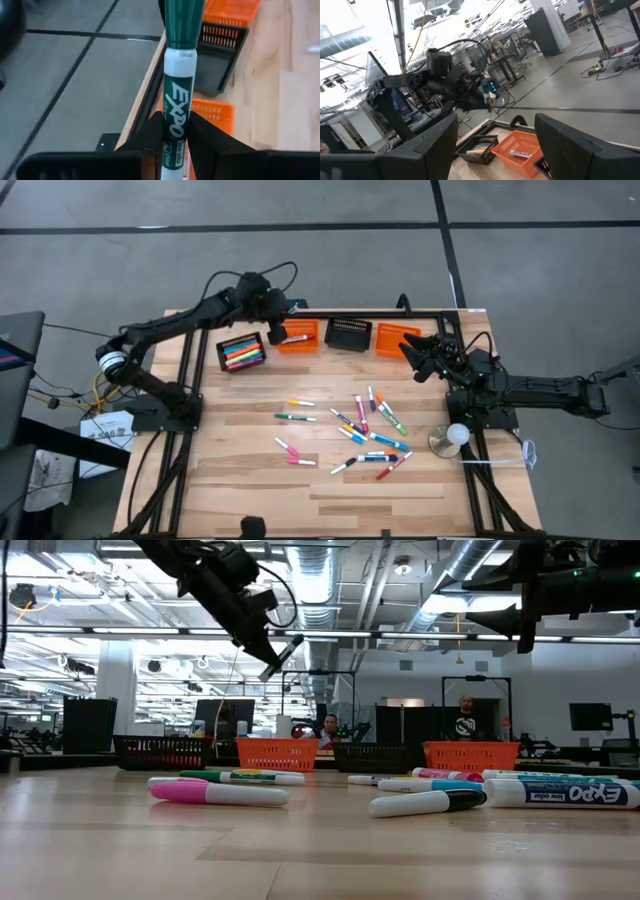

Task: Pick & Place Markers
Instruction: Put the large green marker pen into the left orange bin

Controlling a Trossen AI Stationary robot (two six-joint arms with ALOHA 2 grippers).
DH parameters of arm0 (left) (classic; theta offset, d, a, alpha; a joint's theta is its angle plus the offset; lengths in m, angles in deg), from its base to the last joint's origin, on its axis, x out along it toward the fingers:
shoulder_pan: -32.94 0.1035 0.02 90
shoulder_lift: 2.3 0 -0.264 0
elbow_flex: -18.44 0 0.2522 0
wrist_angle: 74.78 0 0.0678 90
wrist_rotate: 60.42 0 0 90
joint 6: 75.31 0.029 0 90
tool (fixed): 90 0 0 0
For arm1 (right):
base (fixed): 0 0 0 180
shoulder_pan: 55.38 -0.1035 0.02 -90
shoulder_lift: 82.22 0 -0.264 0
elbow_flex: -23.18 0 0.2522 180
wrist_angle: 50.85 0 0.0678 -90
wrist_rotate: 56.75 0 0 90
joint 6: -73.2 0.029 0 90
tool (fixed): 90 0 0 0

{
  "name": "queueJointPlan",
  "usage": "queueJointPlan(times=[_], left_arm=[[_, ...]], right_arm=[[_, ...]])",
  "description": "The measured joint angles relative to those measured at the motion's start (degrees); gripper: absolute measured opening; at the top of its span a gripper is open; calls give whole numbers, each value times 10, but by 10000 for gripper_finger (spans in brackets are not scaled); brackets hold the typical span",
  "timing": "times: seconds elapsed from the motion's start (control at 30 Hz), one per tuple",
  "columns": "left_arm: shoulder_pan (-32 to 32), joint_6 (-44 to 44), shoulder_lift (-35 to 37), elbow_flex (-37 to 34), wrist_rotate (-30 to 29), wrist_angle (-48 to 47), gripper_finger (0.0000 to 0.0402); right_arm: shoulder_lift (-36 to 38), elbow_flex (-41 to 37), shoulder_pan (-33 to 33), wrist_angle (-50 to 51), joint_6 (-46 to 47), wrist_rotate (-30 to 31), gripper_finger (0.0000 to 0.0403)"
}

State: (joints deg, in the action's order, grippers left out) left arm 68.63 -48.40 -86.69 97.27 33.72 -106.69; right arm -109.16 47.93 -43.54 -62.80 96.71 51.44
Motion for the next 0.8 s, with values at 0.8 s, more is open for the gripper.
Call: queueJointPlan(times=[0.8], left_arm=[[5, 101, -272, 167, -9, -204, 63]], right_arm=[[0, 0, -1, 0, 0, -1, 254]])
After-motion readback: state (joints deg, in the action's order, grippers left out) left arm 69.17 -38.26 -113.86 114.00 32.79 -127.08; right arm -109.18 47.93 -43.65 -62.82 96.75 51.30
